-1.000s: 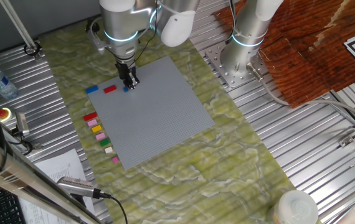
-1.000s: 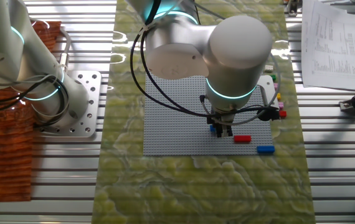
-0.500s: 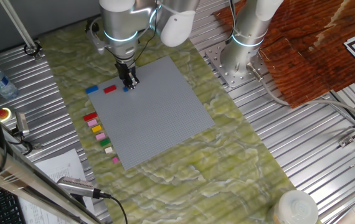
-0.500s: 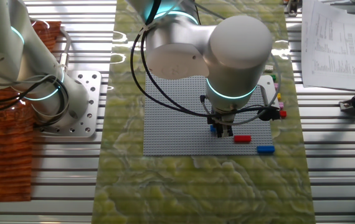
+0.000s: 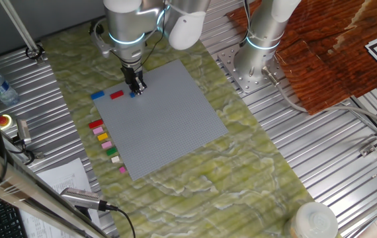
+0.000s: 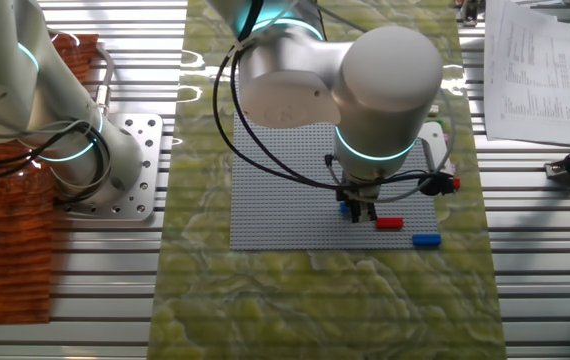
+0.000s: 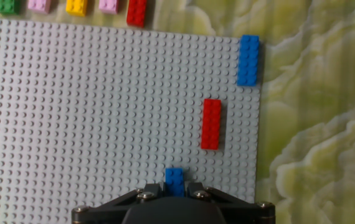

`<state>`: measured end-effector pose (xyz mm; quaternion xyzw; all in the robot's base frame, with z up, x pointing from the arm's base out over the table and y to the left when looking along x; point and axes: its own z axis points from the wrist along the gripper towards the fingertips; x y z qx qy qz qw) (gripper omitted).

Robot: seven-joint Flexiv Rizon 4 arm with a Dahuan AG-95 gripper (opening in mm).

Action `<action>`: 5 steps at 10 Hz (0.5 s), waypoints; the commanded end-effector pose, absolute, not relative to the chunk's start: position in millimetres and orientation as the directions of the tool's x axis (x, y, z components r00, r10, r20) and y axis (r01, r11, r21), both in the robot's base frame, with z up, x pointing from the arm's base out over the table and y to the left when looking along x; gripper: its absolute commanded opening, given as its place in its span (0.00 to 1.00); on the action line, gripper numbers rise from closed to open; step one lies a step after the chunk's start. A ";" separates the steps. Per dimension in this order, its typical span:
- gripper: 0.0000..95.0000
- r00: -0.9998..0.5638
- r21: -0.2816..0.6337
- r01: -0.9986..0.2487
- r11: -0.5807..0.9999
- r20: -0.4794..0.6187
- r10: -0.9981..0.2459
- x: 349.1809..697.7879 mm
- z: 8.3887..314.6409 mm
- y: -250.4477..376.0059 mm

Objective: Stack small Lego blocks randomly, one at a time

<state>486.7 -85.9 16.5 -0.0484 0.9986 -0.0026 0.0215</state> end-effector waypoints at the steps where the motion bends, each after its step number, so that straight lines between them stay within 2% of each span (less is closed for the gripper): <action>1: 0.00 -0.995 -0.004 -0.090 0.996 -0.047 -0.091 487.5 16.8 -85.6; 5: 0.00 -0.997 0.000 -0.074 0.997 -0.038 -0.074 487.6 15.2 -85.8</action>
